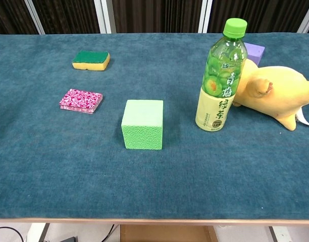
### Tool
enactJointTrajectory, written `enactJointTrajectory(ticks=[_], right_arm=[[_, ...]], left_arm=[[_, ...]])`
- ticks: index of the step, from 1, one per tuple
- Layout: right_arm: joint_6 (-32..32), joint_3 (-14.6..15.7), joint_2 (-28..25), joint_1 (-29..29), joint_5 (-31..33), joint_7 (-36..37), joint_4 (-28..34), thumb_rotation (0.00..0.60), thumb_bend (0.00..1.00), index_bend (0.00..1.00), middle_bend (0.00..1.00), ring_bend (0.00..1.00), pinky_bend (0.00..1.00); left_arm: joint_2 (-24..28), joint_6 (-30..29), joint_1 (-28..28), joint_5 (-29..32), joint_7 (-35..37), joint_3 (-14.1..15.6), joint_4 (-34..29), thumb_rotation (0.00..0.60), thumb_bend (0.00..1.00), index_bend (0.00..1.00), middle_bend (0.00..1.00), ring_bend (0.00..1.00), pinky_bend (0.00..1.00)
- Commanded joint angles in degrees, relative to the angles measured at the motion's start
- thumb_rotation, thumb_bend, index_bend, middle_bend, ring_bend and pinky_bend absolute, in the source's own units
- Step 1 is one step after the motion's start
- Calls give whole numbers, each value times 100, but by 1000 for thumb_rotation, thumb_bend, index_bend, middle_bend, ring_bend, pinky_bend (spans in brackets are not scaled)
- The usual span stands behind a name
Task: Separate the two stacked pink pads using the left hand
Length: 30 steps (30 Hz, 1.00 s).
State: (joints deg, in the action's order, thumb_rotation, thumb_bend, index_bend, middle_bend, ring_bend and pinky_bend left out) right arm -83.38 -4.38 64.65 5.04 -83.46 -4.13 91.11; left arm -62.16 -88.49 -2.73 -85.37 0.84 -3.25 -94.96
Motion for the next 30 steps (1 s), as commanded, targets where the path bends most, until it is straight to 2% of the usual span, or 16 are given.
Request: enactJointTrajectory(ticks=[1, 3, 7, 10, 11, 14, 20, 22, 30], right_arm=[[63, 8, -6, 15, 17, 61, -35, 600, 201, 49, 84, 154, 216], [160, -1, -5, 50, 69, 117, -82, 600, 201, 49, 84, 154, 216], [175, -32, 4, 69, 91, 213, -149, 600, 200, 49, 83, 154, 216], [201, -48, 15, 79, 134, 214, -175, 600, 201, 49, 84, 154, 216], [202, -54, 23, 83, 138, 218, -179, 600, 200, 49, 84, 154, 216], [190, -58, 33, 86, 131, 216, -187, 600, 200, 49, 84, 154, 216], [204, -49, 40, 85, 137, 245, -182, 600, 200, 49, 84, 155, 215], [206, -38, 36, 86, 114, 264, -183, 600, 201, 49, 84, 155, 215], [215, -41, 31, 98, 99, 342, -209, 600, 201, 49, 84, 154, 216]], left_arm=[[40, 312, -223, -21, 206, -60, -72, 600, 175, 254, 132, 0, 0], [183, 951, -753, 156, 324, -374, -311, 600, 168, 252, 131, 0, 0], [464, 2303, -1660, 931, -40, -840, -723, 600, 155, 234, 129, 0, 0], [436, 3385, -2458, 1678, -447, -1143, -759, 600, 154, 250, 130, 0, 0], [372, 3762, -2754, 2078, -669, -1212, -720, 600, 154, 256, 131, 0, 0], [176, 4282, -3302, 2874, -1230, -1221, -584, 600, 154, 262, 131, 0, 0], [-256, 4414, -3965, 3955, -2150, -996, -367, 600, 154, 276, 132, 0, 0], [-563, 4356, -4204, 4304, -2422, -898, -213, 600, 155, 281, 132, 0, 0], [-1106, 4245, -4642, 4782, -2895, -622, 109, 600, 156, 290, 133, 0, 0]])
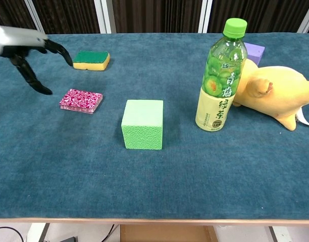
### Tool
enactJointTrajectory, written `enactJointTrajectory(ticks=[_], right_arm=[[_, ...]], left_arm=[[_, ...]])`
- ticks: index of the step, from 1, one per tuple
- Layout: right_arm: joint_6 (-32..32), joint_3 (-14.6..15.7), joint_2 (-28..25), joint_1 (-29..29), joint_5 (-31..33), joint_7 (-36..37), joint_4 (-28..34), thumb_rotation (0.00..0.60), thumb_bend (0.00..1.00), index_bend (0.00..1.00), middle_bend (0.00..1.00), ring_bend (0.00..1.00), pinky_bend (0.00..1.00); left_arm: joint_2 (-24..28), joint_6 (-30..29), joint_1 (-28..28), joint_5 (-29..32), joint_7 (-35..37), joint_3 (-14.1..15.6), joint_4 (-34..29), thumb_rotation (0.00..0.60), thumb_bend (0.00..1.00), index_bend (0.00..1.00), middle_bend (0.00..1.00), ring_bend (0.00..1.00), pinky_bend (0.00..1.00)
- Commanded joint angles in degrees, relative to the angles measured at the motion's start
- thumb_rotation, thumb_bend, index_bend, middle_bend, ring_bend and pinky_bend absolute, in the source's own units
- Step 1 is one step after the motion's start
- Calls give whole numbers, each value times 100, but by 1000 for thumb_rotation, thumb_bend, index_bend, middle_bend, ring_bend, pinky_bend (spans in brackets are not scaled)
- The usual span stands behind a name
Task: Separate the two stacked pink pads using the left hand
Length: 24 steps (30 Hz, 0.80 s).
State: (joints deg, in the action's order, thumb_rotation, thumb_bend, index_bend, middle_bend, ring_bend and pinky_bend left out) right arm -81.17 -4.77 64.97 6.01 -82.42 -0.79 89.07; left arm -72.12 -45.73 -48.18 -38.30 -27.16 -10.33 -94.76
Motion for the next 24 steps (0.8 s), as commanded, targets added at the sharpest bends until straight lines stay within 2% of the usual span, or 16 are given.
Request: enactJointTrajectory(ticks=[1, 9, 24], right_arm=[[-12, -2, -2, 0, -11, 13, -8, 600, 201, 49, 84, 154, 216], [0, 10, -15, 4, -30, 68, -25, 600, 201, 49, 84, 154, 216], [-11, 13, -27, 5, -46, 118, -35, 600, 200, 50, 84, 154, 216]], left_arm=[[-166, -66, -133, 87, -141, 117, 132, 600, 157, 290, 133, 0, 0], [-623, -141, -343, 254, -240, 217, 571, 600, 163, 315, 134, 0, 0], [-846, -95, -572, 367, -334, 388, 750, 600, 167, 362, 135, 0, 0]])
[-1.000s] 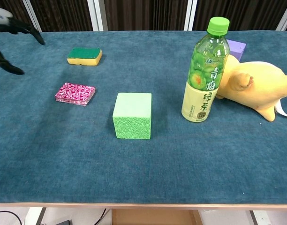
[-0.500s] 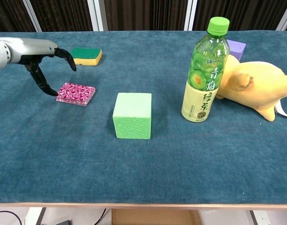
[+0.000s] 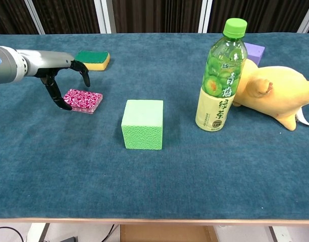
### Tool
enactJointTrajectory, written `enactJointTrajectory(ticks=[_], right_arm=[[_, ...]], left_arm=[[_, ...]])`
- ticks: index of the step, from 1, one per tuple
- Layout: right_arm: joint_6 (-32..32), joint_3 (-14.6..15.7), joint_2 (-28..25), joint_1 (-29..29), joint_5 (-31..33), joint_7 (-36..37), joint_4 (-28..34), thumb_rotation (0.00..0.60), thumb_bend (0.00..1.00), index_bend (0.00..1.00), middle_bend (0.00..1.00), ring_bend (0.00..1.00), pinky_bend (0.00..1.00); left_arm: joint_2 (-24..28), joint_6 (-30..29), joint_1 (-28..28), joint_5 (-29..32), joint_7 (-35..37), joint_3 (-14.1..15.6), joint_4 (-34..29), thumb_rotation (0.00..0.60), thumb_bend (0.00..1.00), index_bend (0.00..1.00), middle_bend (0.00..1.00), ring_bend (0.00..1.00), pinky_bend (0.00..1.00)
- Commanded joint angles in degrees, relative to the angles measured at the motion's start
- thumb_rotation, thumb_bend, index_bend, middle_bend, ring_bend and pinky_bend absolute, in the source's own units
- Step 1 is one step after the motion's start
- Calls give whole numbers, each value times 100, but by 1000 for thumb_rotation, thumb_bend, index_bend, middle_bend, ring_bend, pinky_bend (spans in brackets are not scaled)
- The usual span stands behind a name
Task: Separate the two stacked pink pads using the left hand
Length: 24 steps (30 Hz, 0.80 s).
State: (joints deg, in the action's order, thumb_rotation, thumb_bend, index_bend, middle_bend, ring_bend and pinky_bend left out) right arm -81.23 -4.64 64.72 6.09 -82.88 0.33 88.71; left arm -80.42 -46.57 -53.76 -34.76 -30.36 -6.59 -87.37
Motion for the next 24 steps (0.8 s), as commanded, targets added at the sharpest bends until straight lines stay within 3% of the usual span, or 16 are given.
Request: enactJointTrajectory(ticks=[1, 24], right_arm=[[-10, -2, -4, -5, 1, 13, 1, 600, 200, 50, 84, 154, 216], [10, -3, -22, 4, 6, 75, -30, 600, 200, 50, 84, 154, 215]], left_arm=[[-31, -16, -26, 31, -25, 27, 22, 600, 167, 363, 135, 0, 0], [-184, -41, -227, 379, -115, 153, 143, 600, 188, 417, 135, 0, 0]])
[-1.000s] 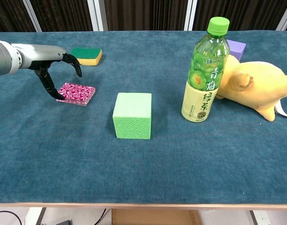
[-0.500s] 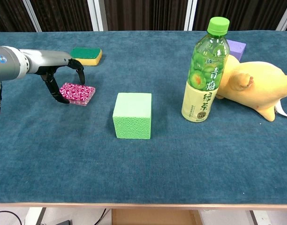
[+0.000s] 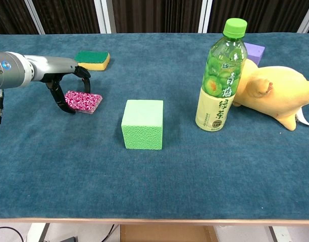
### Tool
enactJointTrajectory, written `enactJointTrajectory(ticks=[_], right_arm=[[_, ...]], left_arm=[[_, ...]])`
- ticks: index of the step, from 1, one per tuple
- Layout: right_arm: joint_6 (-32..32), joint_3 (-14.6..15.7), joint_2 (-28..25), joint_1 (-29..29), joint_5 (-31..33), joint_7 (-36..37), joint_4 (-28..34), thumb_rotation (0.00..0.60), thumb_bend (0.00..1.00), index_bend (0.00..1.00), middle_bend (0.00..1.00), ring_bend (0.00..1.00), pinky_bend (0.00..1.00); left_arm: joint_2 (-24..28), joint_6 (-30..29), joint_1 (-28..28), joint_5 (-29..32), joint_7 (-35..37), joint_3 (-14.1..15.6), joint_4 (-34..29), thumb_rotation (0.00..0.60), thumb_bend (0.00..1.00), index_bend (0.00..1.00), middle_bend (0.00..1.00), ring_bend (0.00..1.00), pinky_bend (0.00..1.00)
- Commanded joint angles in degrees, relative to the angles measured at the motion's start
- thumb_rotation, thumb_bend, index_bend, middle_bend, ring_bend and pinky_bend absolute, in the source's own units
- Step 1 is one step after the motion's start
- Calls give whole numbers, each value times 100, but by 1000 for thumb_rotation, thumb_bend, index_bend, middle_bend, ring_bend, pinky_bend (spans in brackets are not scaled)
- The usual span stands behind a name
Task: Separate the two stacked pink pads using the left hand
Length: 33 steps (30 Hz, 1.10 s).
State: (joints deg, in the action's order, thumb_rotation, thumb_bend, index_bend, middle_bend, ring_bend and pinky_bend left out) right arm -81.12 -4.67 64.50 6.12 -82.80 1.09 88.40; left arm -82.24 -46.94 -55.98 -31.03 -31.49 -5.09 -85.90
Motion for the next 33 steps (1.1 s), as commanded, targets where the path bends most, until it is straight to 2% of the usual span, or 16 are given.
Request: enactJointTrajectory(ticks=[1, 16, 21, 33], right_arm=[[-3, 0, -1, 0, -4, 0, 1, 600, 200, 50, 84, 154, 215], [22, 3, -1, 8, 9, 11, -4, 600, 200, 49, 84, 154, 216], [32, 1, -5, 11, 20, 13, -1, 600, 201, 50, 84, 154, 216], [29, 8, -21, 9, 7, 34, 8, 600, 200, 50, 83, 154, 216]], left_arm=[[-4, -5, -11, 11, 2, 5, -7, 600, 188, 418, 135, 0, 0], [-40, -51, -60, 86, -2, 40, 46, 600, 189, 429, 135, 0, 0], [-54, -61, -82, 97, -23, 54, 56, 600, 241, 440, 136, 0, 0], [-24, -188, -109, 88, -62, 41, -32, 600, 244, 462, 142, 0, 0]])
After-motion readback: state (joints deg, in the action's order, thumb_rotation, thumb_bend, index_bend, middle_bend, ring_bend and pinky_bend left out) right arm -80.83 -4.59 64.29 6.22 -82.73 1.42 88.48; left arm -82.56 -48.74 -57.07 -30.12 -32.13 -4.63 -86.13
